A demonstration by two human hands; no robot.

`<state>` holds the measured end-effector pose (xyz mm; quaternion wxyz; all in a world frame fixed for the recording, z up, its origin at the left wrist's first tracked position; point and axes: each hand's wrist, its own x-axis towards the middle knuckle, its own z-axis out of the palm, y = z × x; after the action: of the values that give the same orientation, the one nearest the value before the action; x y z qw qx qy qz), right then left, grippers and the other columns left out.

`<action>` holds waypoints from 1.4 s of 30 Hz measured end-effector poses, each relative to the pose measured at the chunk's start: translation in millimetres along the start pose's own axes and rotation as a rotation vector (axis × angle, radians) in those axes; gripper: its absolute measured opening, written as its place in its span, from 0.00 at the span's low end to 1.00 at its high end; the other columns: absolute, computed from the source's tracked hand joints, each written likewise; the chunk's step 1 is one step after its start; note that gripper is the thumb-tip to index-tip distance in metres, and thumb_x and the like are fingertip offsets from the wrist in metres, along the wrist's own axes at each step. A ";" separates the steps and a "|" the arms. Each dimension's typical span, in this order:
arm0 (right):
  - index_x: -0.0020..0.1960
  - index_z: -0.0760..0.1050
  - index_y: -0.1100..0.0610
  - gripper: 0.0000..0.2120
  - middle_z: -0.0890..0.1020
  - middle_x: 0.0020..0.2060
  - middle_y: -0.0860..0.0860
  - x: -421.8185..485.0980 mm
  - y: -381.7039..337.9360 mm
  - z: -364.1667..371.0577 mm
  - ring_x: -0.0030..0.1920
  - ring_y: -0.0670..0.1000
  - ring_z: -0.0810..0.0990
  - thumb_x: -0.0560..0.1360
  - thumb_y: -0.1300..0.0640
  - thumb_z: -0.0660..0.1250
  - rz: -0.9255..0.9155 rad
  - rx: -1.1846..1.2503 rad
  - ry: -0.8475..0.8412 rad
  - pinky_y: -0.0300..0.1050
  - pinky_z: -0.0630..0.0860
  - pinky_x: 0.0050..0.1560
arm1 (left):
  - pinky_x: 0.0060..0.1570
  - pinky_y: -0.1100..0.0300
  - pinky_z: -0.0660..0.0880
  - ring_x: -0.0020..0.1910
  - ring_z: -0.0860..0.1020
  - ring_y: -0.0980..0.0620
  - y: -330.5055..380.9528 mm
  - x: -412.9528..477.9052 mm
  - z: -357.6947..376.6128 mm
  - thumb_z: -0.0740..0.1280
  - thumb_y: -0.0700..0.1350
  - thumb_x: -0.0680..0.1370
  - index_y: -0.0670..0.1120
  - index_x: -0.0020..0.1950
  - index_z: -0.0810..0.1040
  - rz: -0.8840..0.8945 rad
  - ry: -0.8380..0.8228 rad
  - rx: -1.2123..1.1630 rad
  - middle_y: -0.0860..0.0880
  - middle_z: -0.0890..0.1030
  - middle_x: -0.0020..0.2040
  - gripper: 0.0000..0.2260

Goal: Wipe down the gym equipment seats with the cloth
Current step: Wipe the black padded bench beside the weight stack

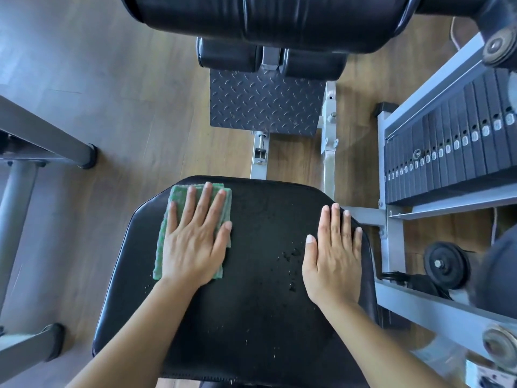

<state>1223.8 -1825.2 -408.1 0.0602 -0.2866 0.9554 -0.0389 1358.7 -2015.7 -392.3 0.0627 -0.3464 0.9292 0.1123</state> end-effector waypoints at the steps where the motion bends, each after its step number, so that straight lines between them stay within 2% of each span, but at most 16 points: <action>1: 0.77 0.56 0.60 0.28 0.58 0.76 0.56 0.1 0.2 0.0 0.77 0.57 0.55 0.80 0.49 0.44 0.001 -0.001 -0.001 0.55 0.47 0.74 | 0.75 0.48 0.38 0.77 0.41 0.53 5.1 6.9 -0.4 0.42 0.59 0.79 0.56 0.78 0.46 -0.032 -0.004 -0.004 0.54 0.45 0.78 0.27; 4: 0.77 0.55 0.60 0.28 0.57 0.76 0.56 -0.6 0.5 -0.1 0.77 0.56 0.54 0.80 0.49 0.44 0.002 -0.006 -0.012 0.55 0.47 0.75 | 0.74 0.49 0.35 0.76 0.37 0.53 21.8 15.9 0.6 0.39 0.58 0.79 0.56 0.78 0.43 -0.054 -0.007 -0.032 0.55 0.43 0.78 0.27; 11: 0.77 0.56 0.60 0.28 0.57 0.76 0.57 -1.1 0.6 -1.6 0.77 0.57 0.54 0.80 0.49 0.44 0.002 -0.012 -0.021 0.55 0.48 0.75 | 0.75 0.46 0.44 0.78 0.45 0.51 14.5 -10.3 6.0 0.49 0.54 0.81 0.55 0.78 0.51 0.135 -0.007 -0.037 0.55 0.51 0.78 0.25; 17: 0.77 0.55 0.60 0.28 0.57 0.77 0.56 -1.1 0.3 -2.1 0.77 0.56 0.54 0.80 0.49 0.43 0.002 -0.009 -0.029 0.56 0.48 0.74 | 0.74 0.47 0.37 0.77 0.41 0.51 34.0 26.2 2.6 0.44 0.55 0.80 0.55 0.79 0.47 -0.074 0.007 -0.049 0.54 0.46 0.78 0.26; 21: 0.77 0.55 0.60 0.28 0.57 0.77 0.56 -0.9 0.2 -2.3 0.77 0.56 0.54 0.80 0.49 0.44 0.005 -0.005 -0.033 0.56 0.49 0.74 | 0.74 0.44 0.44 0.78 0.45 0.49 39.6 11.1 4.9 0.48 0.54 0.81 0.53 0.79 0.51 0.199 -0.011 -0.048 0.53 0.50 0.79 0.25; 23: 0.77 0.55 0.60 0.28 0.57 0.77 0.56 -0.2 0.2 -2.2 0.77 0.56 0.54 0.80 0.49 0.44 0.002 -0.009 -0.034 0.56 0.49 0.74 | 0.74 0.44 0.47 0.78 0.48 0.50 22.9 -3.4 5.0 0.51 0.53 0.81 0.53 0.78 0.53 0.272 -0.012 -0.036 0.53 0.52 0.78 0.25; 26: 0.77 0.56 0.60 0.28 0.57 0.76 0.56 -0.7 0.7 -2.0 0.77 0.57 0.54 0.80 0.49 0.44 0.004 -0.014 -0.036 0.56 0.49 0.74 | 0.75 0.45 0.46 0.78 0.49 0.49 4.2 1.1 2.3 0.50 0.54 0.80 0.54 0.78 0.54 0.163 0.016 -0.023 0.53 0.53 0.78 0.25; 29: 0.77 0.55 0.60 0.28 0.57 0.76 0.56 -1.0 1.1 -1.9 0.77 0.57 0.54 0.80 0.49 0.44 0.001 -0.022 -0.037 0.57 0.49 0.75 | 0.74 0.46 0.40 0.78 0.44 0.48 24.3 27.0 0.6 0.45 0.55 0.80 0.54 0.79 0.50 -0.017 0.012 -0.031 0.52 0.49 0.78 0.26; 31: 0.77 0.55 0.60 0.28 0.57 0.76 0.56 -0.8 0.3 -2.3 0.77 0.57 0.54 0.80 0.49 0.44 0.002 -0.014 -0.038 0.57 0.49 0.74 | 0.74 0.45 0.40 0.77 0.42 0.48 44.6 28.3 3.9 0.45 0.56 0.80 0.54 0.79 0.48 0.059 -0.009 -0.044 0.52 0.48 0.79 0.26; 33: 0.77 0.55 0.60 0.28 0.57 0.76 0.56 -0.4 0.5 -2.1 0.77 0.57 0.54 0.80 0.49 0.44 -0.001 -0.007 -0.035 0.56 0.49 0.74 | 0.74 0.45 0.43 0.78 0.45 0.49 51.0 11.4 6.8 0.47 0.55 0.81 0.53 0.79 0.51 0.211 -0.027 -0.056 0.53 0.50 0.79 0.25; 35: 0.77 0.55 0.60 0.28 0.56 0.77 0.56 -0.2 2.3 -1.8 0.77 0.56 0.53 0.81 0.49 0.43 -0.005 0.005 -0.043 0.56 0.48 0.75 | 0.74 0.44 0.47 0.78 0.48 0.49 36.7 -6.8 7.5 0.49 0.54 0.81 0.53 0.78 0.54 0.268 -0.010 -0.062 0.53 0.53 0.78 0.25; 38: 0.77 0.55 0.59 0.28 0.55 0.77 0.54 0.2 2.3 -2.5 0.77 0.55 0.51 0.80 0.48 0.42 0.001 0.034 -0.048 0.55 0.47 0.75 | 0.74 0.45 0.48 0.78 0.49 0.49 5.2 -7.0 3.0 0.49 0.54 0.80 0.53 0.78 0.56 0.170 0.012 -0.047 0.52 0.55 0.78 0.25; 42: 0.77 0.54 0.59 0.29 0.54 0.77 0.55 8.7 -7.5 -8.8 0.77 0.55 0.50 0.80 0.47 0.42 0.001 0.064 -0.028 0.53 0.44 0.76 | 0.74 0.47 0.38 0.77 0.42 0.50 2.8 30.0 -3.1 0.43 0.57 0.80 0.55 0.78 0.48 -0.018 -0.009 -0.022 0.53 0.48 0.79 0.26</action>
<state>1219.4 -1835.9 -399.4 0.0829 -0.2847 0.9528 -0.0654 1334.2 -2033.4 -394.7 0.0640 -0.3547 0.9246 0.1236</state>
